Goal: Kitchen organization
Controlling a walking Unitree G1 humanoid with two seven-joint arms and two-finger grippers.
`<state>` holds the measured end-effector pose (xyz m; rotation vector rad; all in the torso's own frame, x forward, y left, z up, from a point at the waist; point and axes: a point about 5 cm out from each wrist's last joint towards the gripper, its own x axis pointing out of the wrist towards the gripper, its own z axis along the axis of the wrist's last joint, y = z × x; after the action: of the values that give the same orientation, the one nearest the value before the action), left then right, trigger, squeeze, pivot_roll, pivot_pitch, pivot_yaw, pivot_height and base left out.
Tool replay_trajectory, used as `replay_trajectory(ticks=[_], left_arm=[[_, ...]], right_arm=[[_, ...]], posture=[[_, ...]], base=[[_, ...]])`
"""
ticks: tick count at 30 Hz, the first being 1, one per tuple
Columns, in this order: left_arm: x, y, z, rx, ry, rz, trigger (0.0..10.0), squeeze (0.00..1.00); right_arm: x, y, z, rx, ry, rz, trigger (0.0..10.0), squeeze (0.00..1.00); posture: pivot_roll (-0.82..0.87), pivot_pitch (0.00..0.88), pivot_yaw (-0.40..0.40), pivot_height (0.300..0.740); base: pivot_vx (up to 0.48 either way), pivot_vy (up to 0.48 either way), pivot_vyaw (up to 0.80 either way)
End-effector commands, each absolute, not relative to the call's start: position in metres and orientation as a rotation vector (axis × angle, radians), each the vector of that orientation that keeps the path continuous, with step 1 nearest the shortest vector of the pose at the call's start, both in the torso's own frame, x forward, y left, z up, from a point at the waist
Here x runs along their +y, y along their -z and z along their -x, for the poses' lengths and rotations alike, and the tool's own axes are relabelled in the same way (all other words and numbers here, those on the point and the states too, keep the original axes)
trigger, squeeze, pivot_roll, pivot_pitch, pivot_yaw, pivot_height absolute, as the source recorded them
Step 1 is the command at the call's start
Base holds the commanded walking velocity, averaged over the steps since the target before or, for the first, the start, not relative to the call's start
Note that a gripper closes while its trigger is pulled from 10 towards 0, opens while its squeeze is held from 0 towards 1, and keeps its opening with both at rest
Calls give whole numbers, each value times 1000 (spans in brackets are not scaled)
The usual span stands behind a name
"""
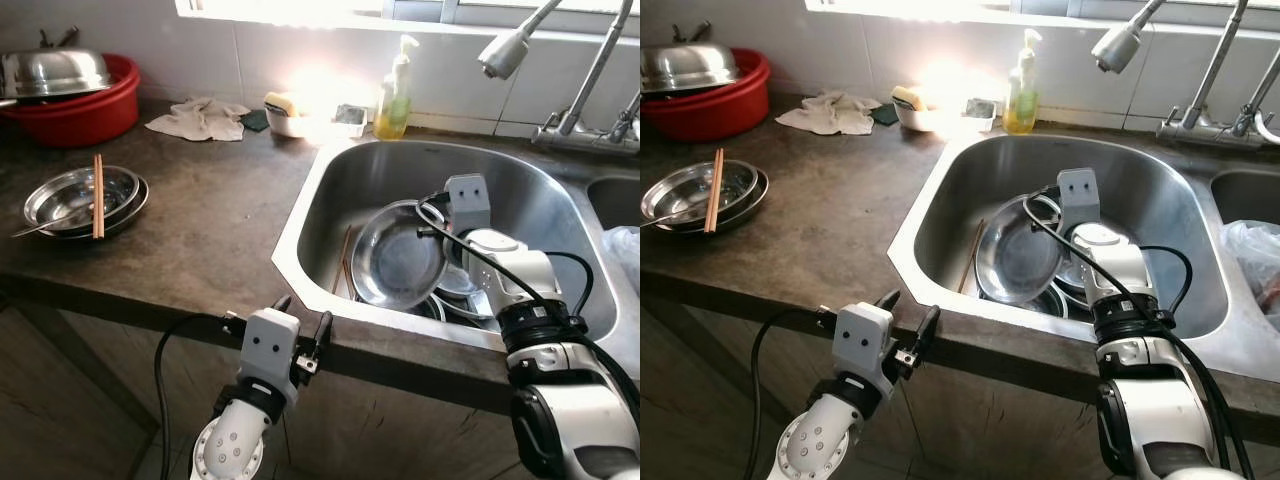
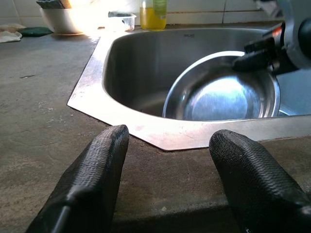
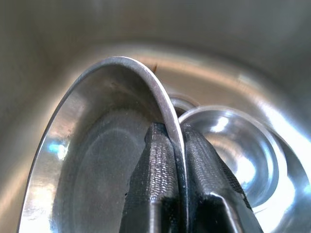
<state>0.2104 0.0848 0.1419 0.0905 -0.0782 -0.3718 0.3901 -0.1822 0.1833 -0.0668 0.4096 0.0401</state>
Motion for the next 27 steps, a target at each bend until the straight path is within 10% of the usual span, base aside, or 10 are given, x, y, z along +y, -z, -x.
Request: replay_trajectory(ticks=[1, 13, 14, 15, 27], left_arm=[[82, -130, -206, -3, 388, -97, 10000, 0], [82, -130, -204, 8, 390, -98, 10000, 0], [82, -130, -204, 9, 390, -99, 10000, 0], [82, -129, -205, 10, 390, -100, 10000, 0], [82, -127, -207, 14, 394, -106, 10000, 0]], right_arm=[[-181, -193, -394, 389, -55, 70, 10000, 0], [-175, -176, -395, 489, -116, 63, 10000, 98], [-174, -174, -394, 499, -127, 70, 10000, 749], [-173, -173, -393, 503, -132, 65, 10000, 1000], [-173, -173, -392, 468, -117, 47, 10000, 1000]], posture=[[149, 154, -65, 740], [157, 144, -73, 740], [159, 143, -73, 740], [158, 139, -72, 740], [160, 113, -65, 740]], base=[[0, 0, 0], [0, 0, 0], [0, 0, 0], [0, 0, 0], [0, 0, 0]])
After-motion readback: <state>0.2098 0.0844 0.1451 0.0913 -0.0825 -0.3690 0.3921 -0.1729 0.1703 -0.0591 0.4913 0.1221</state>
